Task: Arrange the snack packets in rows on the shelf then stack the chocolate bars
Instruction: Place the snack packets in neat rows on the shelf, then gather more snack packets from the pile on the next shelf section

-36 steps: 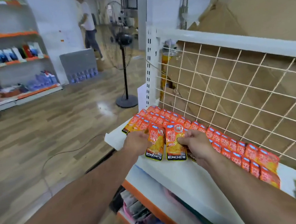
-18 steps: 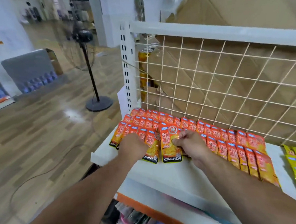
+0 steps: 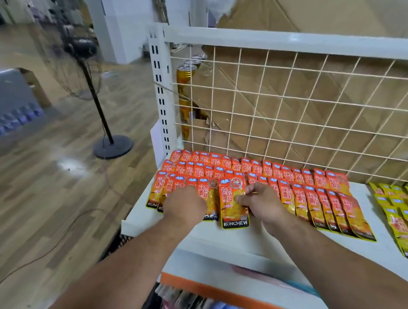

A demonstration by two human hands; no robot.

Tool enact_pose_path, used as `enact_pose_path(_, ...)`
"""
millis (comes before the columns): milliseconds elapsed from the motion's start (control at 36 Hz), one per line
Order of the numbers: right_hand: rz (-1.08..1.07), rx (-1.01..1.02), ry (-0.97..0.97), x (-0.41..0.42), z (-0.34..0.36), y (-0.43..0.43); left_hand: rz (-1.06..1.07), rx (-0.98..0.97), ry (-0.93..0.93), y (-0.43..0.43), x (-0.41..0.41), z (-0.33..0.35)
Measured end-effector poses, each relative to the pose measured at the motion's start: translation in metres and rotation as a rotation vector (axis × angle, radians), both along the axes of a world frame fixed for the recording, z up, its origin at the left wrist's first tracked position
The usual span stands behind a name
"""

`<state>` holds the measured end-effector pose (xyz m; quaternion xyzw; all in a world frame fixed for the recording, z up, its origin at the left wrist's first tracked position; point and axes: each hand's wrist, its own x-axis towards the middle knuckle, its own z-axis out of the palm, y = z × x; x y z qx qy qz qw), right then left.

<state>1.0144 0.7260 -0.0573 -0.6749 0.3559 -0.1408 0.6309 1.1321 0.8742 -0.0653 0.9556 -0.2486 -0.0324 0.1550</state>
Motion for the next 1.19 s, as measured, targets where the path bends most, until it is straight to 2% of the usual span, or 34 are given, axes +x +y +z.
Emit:
enact_pose_path(167,-0.011,-0.003,0.043,0.002,0.001,0.007,-0.095,0.023,-0.073,0.003,0.000,0.003)
enact_pose_path(361,-0.033,-0.082,0.112,0.021,-0.003,0.015,-0.134,-0.097,-0.218,0.013,0.001,0.013)
enact_pose_path(417,-0.039,-0.152,0.167,0.027,-0.005,0.016,-0.140,-0.110,-0.233,0.017,0.002,0.015)
enact_pose_path(583,0.012,-0.569,0.396,0.034,0.002,0.020,-0.146,-0.107,-0.245,0.028,0.004,0.013)
enact_pose_path(861,0.083,-0.873,0.562,0.034,0.005,0.031,-0.148,-0.098,-0.188,0.036,0.001,0.012)
enact_pose_path(1194,0.107,-0.938,0.550,0.027,0.013,0.036,-0.256,-0.047,-0.233,0.025,-0.004,0.016)
